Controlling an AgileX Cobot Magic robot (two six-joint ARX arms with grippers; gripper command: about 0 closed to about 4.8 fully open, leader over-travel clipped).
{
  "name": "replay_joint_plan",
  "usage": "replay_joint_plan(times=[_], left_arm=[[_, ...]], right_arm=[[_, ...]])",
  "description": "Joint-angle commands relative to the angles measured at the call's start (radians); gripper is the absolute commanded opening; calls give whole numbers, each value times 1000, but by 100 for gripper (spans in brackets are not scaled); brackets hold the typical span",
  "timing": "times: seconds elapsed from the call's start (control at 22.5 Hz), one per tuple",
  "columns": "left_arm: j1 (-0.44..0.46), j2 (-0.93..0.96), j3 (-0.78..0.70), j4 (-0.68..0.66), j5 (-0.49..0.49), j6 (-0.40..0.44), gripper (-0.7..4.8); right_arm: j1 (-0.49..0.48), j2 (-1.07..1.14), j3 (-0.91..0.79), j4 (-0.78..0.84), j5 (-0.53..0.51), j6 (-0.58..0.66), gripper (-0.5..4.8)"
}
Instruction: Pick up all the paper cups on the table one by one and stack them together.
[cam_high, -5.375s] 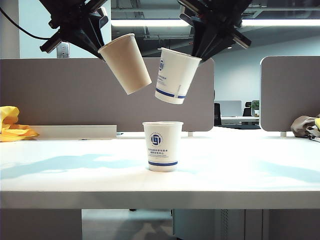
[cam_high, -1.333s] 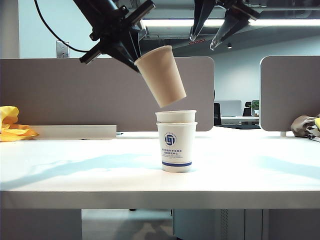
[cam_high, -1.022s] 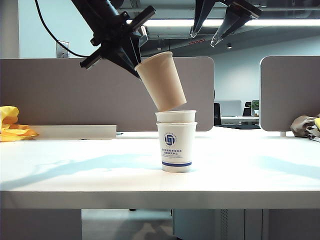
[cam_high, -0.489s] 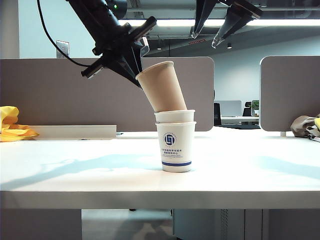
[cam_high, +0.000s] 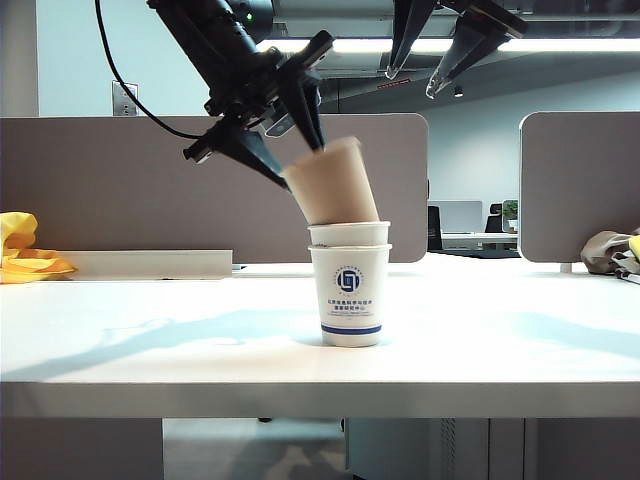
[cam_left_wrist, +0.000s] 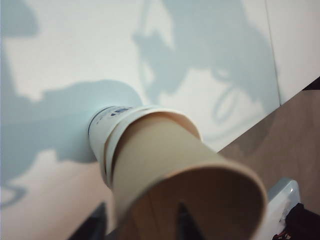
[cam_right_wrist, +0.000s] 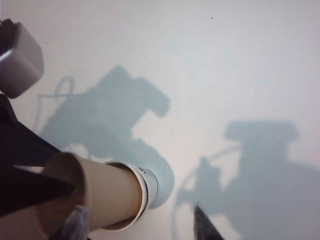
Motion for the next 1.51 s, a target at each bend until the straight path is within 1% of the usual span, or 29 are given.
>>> replay_joint_plan(times=[0.04, 0.4, 0.53, 0.76, 0.93, 1.2, 1.29, 1.38, 1.47, 1.51], left_arm=[[1, -5, 2, 6, 5, 0, 189], [3, -5, 2, 5, 3, -8, 186], [10, -5, 2, -1, 2, -10, 184], [11, -5, 0, -14, -11, 10, 184], [17, -4, 0, -55, -64, 34, 184], [24, -5, 0, -64, -71, 65, 183], [28, -5, 0, -75, -71, 80, 173], [39, -10, 0, -85, -71, 91, 144], [58, -24, 1, -80, -76, 90, 138], [69, -39, 1, -72, -94, 90, 138]], right_arm=[[-1, -8, 6, -3, -4, -3, 270], [-1, -7, 4, -16, -8, -2, 264], [13, -6, -55, 1, -19, -2, 261], [13, -5, -163, -10, -18, -5, 261], [13, 0, -169, -13, -8, -11, 261], [13, 25, -170, -24, -10, -16, 261], [13, 25, -170, -19, -6, -27, 261], [13, 20, -168, -9, -4, -28, 261], [0, 8, -168, 9, 1, -28, 261], [-1, 1, -168, 15, 0, -29, 261]])
